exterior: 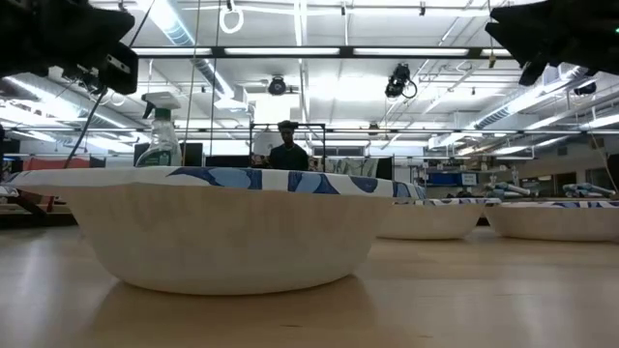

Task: Nest bowls inside each other
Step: Move the white bowl to the bottom

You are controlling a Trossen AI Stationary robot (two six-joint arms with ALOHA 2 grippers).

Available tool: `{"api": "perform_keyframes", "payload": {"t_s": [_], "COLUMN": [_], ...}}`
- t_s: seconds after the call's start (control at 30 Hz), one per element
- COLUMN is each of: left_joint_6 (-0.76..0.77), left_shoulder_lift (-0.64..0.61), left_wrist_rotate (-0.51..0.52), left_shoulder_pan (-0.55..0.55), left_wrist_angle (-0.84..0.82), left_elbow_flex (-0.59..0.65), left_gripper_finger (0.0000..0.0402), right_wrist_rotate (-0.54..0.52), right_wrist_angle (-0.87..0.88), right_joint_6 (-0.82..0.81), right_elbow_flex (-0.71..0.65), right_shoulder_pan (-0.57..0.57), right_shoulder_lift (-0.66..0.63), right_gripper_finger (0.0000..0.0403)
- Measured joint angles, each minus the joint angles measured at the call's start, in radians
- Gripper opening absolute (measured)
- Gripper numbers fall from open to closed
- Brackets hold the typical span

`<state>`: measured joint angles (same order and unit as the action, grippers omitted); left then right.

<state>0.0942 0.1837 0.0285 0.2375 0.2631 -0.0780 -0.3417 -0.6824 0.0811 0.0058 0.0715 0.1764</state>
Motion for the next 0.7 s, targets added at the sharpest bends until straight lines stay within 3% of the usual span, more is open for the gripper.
{"api": "perform_keyframes", "payload": {"t_s": [0.2, 0.37, 0.7], "left_joint_6": [0.003, 0.065, 0.021], "left_shoulder_lift": [0.0, 0.0, 0.008], "left_wrist_rotate": [0.001, 0.001, 0.145], "left_shoulder_pan": [0.0, 0.0, -0.001], "left_wrist_angle": [0.047, 0.068, 0.321], "left_elbow_flex": [0.0, 0.0, 0.0], "left_gripper_finger": [0.0007, 0.0007, 0.0007], "right_wrist_rotate": [0.002, 0.001, -0.06], "right_wrist_angle": [-0.092, -0.163, -0.176], "right_joint_6": [0.141, 0.157, -0.058], "right_elbow_flex": [0.0, 0.0, 0.0], "right_shoulder_pan": [0.0, 0.0, 0.0], "right_shoulder_lift": [0.0, 0.0, 0.0], "right_gripper_finger": [0.0135, 0.0135, 0.0135]}}
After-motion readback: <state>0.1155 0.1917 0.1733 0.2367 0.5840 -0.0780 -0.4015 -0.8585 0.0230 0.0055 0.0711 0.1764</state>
